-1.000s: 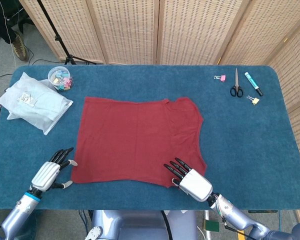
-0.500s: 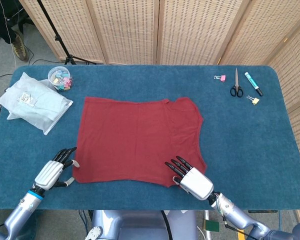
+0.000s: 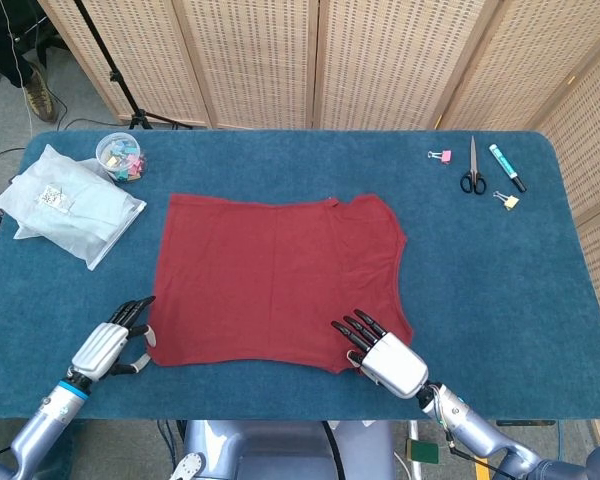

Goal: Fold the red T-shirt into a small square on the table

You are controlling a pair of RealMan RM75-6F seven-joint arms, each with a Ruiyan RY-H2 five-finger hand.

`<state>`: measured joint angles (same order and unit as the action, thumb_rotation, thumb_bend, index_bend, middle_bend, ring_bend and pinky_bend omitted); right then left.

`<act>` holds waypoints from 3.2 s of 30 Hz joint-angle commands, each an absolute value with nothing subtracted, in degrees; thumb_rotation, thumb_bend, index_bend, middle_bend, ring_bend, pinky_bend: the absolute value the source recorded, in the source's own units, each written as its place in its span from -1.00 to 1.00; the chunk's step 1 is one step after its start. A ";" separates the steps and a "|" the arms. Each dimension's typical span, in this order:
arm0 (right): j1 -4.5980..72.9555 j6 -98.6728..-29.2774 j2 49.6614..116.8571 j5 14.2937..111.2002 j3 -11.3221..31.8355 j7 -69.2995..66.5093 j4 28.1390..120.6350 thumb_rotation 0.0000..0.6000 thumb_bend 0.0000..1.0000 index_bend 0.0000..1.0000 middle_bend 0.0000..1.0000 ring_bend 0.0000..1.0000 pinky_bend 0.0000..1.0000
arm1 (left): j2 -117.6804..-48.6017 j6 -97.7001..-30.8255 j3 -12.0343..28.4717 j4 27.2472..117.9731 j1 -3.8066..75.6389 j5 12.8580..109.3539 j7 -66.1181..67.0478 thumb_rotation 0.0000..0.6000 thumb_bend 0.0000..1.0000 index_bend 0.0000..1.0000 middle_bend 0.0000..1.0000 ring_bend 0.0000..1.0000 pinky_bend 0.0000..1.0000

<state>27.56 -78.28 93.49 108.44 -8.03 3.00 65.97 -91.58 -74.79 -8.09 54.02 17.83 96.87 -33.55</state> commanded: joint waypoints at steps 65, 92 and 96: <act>27.52 -88.22 82.55 123.48 -18.40 -5.55 76.38 1.00 0.09 0.33 -0.89 -1.00 -1.00 | -83.80 -92.92 -17.09 59.18 12.60 109.22 -33.77 1.00 0.33 0.48 -1.00 -1.00 -1.00; 22.70 -95.11 80.46 132.10 -23.42 -5.71 75.25 1.00 0.09 0.33 -0.89 -1.00 -1.00 | -81.98 -98.69 -22.25 60.70 8.34 116.03 -29.91 1.00 0.33 0.49 -1.00 -1.00 -1.00; 21.77 -96.11 80.25 132.48 -23.80 -5.98 74.83 1.00 0.09 0.33 -0.89 -1.00 -1.00 | -81.90 -99.13 -22.74 60.64 7.94 116.70 -29.75 1.00 0.33 0.49 -1.00 -1.00 -1.00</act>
<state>21.92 -95.96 80.31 132.38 -23.74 -5.95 74.94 -81.92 -99.08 -22.70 60.66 7.98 116.67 -29.78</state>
